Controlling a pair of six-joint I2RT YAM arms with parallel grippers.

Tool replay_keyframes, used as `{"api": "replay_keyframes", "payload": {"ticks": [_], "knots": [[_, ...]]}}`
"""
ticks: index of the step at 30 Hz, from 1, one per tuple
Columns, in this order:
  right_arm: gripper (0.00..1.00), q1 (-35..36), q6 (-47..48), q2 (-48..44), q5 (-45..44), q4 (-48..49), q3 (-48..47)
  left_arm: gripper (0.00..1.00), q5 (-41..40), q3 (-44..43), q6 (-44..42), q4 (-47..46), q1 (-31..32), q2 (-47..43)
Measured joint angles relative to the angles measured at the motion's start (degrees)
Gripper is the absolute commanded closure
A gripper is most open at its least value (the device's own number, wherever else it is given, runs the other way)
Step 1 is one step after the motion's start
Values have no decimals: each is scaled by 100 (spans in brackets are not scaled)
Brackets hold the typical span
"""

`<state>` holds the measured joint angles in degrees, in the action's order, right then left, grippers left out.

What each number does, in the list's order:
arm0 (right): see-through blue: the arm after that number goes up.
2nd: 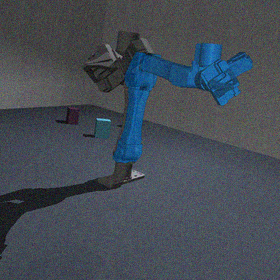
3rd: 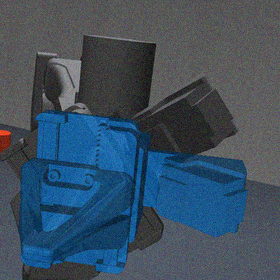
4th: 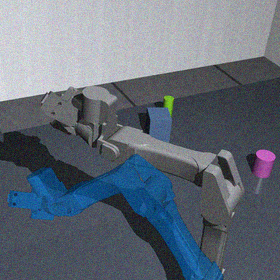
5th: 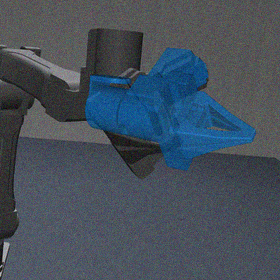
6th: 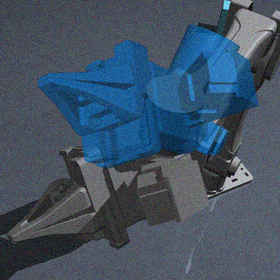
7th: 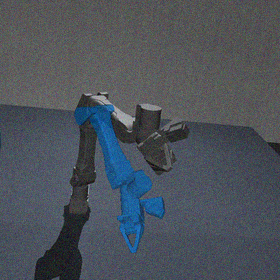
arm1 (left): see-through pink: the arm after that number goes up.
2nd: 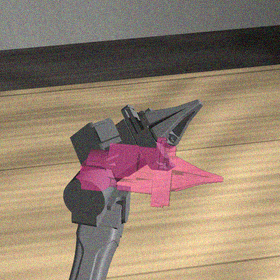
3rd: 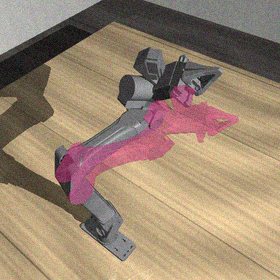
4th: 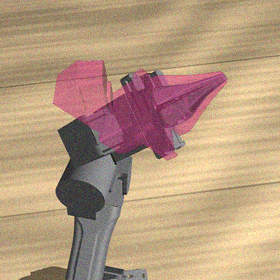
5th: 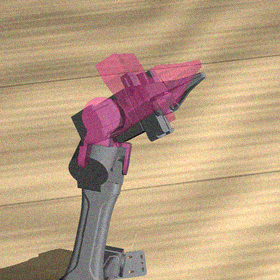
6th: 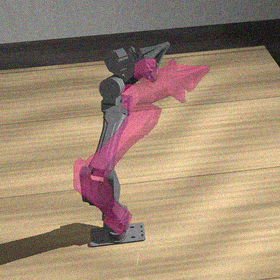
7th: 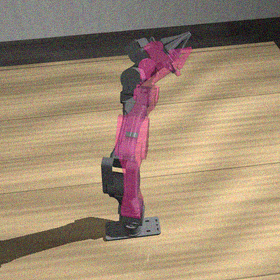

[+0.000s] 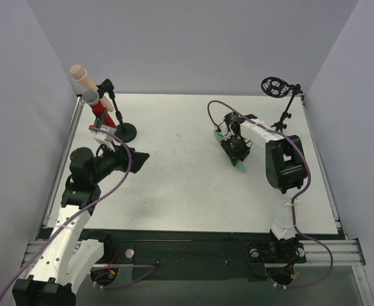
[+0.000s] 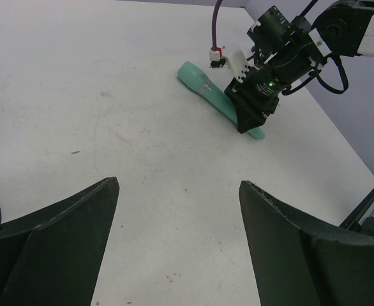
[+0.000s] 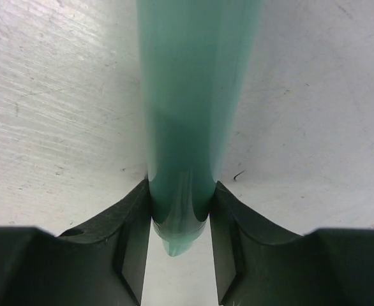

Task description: Attach the microphones to the stand

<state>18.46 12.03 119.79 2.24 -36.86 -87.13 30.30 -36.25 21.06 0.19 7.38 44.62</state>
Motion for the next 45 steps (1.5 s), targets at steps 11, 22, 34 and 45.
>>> {"api": "replay_keyframes", "payload": {"ticks": [11,22,34,45], "knots": [[100,2,52,-1202,1377,-175,678,10,562,420,1528,-1499,37,337],[100,-275,960,-3272,4297,-1045,822,9,-1851,688,3488,-3169,2994,1558],[100,-306,1545,-3862,5311,-1429,1467,24,-3025,-24,4435,-4505,3624,3908],[100,-616,1663,-3904,5783,-1438,1471,28,-3001,4,4607,-5565,3807,4190]]}}
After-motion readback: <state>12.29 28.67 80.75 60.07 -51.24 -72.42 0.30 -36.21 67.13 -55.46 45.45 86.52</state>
